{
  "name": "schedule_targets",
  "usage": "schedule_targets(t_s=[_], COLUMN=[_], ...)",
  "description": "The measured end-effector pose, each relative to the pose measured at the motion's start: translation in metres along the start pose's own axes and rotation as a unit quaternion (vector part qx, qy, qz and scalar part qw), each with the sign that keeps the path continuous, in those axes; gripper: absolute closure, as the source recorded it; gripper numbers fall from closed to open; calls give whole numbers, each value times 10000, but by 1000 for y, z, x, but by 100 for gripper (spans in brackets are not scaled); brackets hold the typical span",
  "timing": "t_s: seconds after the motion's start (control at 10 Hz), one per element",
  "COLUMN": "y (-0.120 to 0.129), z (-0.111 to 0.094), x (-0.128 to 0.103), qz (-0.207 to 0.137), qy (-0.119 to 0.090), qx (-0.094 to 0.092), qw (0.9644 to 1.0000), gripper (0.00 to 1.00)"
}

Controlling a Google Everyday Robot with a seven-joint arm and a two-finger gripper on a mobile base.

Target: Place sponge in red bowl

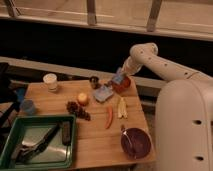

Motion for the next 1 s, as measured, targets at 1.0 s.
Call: schedule_targets(t_s=[1.0], y=[-17], z=[16], x=[-3], qz=[316], qy=[92], qx=[-105], qw=[9994], gripper=[37])
